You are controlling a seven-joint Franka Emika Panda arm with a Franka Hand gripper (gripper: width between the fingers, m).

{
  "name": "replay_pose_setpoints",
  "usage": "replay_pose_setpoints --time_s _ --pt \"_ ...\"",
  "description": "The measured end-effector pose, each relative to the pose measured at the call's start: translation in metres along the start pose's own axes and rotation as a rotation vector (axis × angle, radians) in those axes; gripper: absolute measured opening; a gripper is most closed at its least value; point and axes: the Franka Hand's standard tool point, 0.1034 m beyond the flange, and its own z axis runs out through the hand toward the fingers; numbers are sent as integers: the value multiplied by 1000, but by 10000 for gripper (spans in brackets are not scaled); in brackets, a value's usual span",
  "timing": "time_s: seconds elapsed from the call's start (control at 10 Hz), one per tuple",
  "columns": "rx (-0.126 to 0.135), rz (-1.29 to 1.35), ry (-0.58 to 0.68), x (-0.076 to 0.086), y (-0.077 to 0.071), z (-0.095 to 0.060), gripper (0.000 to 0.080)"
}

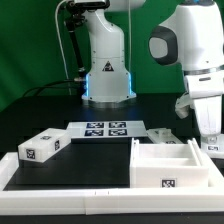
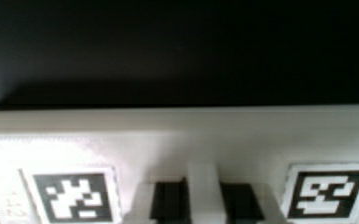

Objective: Assemble cabinet

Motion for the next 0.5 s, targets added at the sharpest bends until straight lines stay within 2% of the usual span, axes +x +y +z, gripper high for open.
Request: replay_pose_setpoints --time_s 0.3,0.5 --pt "2 1 -9 -3 1 -3 68" --pt "-18 4 -41 -16 9 -36 68"
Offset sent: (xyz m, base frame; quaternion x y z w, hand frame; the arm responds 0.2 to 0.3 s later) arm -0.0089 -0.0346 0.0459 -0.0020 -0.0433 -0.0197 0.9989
